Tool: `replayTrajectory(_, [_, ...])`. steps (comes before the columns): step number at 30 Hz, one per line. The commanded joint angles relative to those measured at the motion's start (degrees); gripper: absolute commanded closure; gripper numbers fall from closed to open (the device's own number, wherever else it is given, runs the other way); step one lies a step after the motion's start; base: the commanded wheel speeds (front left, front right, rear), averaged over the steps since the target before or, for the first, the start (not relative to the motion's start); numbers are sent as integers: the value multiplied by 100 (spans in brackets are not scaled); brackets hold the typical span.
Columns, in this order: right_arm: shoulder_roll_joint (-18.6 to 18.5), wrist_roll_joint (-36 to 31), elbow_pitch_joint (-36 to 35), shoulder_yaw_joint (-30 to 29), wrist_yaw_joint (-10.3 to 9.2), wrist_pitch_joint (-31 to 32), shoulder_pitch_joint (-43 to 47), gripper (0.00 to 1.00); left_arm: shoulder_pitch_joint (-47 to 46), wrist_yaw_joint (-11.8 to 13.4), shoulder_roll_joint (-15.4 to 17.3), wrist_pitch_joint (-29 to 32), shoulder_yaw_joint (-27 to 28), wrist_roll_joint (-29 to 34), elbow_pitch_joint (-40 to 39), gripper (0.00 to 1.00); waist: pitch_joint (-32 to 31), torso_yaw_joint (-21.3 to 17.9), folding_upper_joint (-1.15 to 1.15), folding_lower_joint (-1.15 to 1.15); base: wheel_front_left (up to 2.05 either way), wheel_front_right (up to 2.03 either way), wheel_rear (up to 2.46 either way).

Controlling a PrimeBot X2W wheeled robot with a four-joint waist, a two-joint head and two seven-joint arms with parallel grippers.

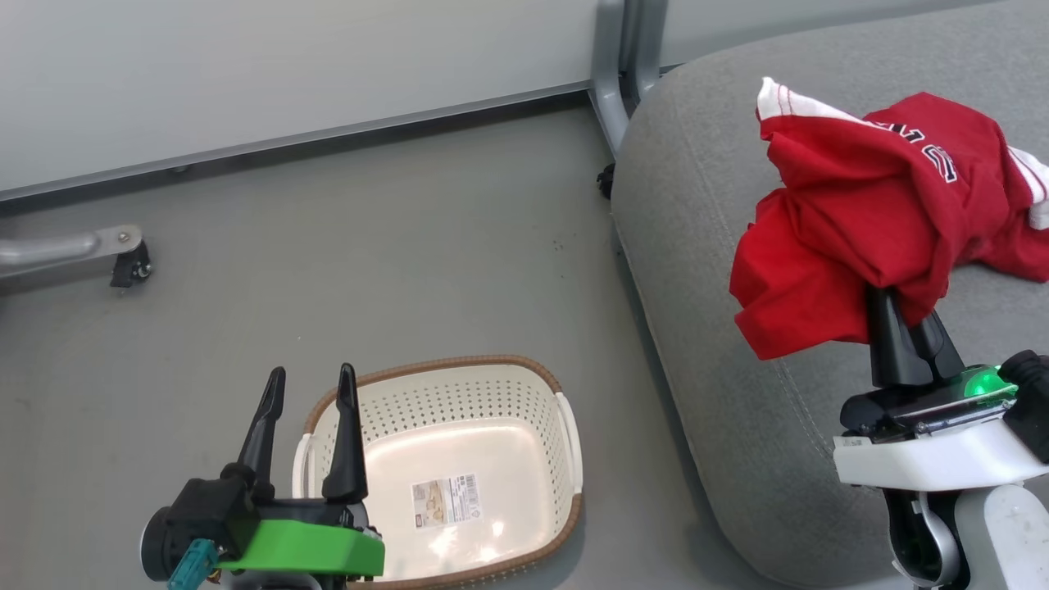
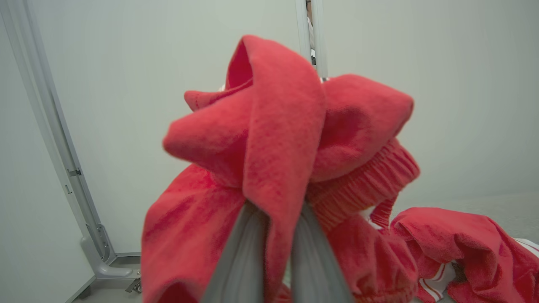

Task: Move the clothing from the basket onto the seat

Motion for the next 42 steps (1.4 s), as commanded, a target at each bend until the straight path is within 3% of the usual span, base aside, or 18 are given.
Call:
replayTrajectory(1, [9, 33, 4, -13, -2, -18, -69, 100, -41, -13, 10, 1, 16, 49, -4, 0, 101, -318, 0, 0, 0, 0, 0])
replayTrajectory(21, [185, 153, 95, -404, -2, -19, -146, 100, -539, -166, 19, 1, -114, 115, 100, 0, 449, -2554, 0, 0, 0, 0, 0])
replayTrajectory(29, [410, 75, -118, -1097, -1, -19, 135, 100, -947, -438, 20, 1, -577, 363, 425, 0, 590, -2727, 0, 0, 0, 0, 0])
replayTrajectory(42, [605, -69, -301, -1232, -1, -19, 247, 100, -1090, -560, 21, 1, -791, 367, 633, 0, 576, -2781, 0, 0, 6, 6, 6])
